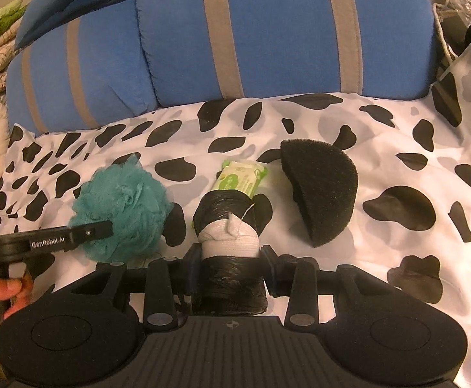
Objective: Organize soft objects
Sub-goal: 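Grasp the teal mesh pouf with the left tool, then carry the wrapped roll with the right tool while the left tool carries the pouf to the box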
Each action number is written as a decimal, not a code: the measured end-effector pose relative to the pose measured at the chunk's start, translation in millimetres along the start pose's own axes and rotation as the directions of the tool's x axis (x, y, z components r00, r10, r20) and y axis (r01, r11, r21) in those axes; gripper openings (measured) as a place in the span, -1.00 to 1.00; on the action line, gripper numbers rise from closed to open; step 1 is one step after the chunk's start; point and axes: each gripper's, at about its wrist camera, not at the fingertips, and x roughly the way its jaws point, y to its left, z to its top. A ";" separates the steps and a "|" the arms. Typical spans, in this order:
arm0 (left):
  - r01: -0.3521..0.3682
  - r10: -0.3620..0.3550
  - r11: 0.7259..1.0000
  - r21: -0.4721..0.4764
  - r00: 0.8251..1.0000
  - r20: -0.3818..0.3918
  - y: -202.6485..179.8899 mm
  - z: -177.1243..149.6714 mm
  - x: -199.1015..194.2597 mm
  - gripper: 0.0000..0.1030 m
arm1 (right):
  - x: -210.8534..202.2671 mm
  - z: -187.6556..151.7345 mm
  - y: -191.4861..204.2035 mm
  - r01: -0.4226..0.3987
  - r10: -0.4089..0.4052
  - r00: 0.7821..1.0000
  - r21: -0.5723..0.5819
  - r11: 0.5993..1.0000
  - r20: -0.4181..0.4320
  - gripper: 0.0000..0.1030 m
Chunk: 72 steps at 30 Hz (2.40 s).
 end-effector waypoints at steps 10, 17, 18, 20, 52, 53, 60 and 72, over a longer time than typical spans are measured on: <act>0.001 -0.009 0.990 0.143 0.999 0.052 -22.2 0.4 -24.6 -0.77 | -4.0 -1.3 10.5 -0.002 0.003 1.000 -0.044 0.999 0.011 -0.19; -0.007 -0.009 0.987 0.158 0.995 0.101 -29.7 0.4 -49.0 -0.78 | -13.0 -8.2 23.1 -0.015 0.016 1.000 -0.083 0.996 0.013 -0.19; -0.008 -0.008 0.987 0.159 0.995 0.103 -30.1 -0.4 -52.1 -0.78 | -14.7 -9.7 24.6 -0.017 0.018 1.000 -0.088 0.996 0.013 -0.19; -0.010 -0.007 0.987 0.157 0.994 0.105 -31.2 -2.7 -57.8 -0.78 | -18.4 -12.9 27.1 -0.023 0.024 1.000 -0.090 0.996 0.010 -0.19; 0.027 -0.043 0.988 0.150 0.993 0.108 -60.3 -80.8 -155.9 -0.78 | -89.8 -83.6 74.3 -0.039 0.038 0.999 -0.108 0.993 -0.007 -0.19; 0.030 -0.047 0.988 0.149 0.993 0.109 -61.4 -83.4 -158.6 -0.78 | -91.8 -85.9 75.2 -0.037 0.037 0.999 -0.108 0.994 -0.008 -0.19; 0.036 -0.051 0.988 0.149 0.994 0.100 -68.9 -102.2 -175.6 -0.78 | -106.7 -102.9 78.4 -0.020 0.020 1.000 -0.102 0.995 -0.010 -0.19; 0.049 -0.061 0.985 0.163 0.996 0.070 -81.2 -135.4 -200.3 -0.78 | -130.1 -132.6 78.3 0.015 -0.016 0.999 -0.062 0.998 -0.029 -0.19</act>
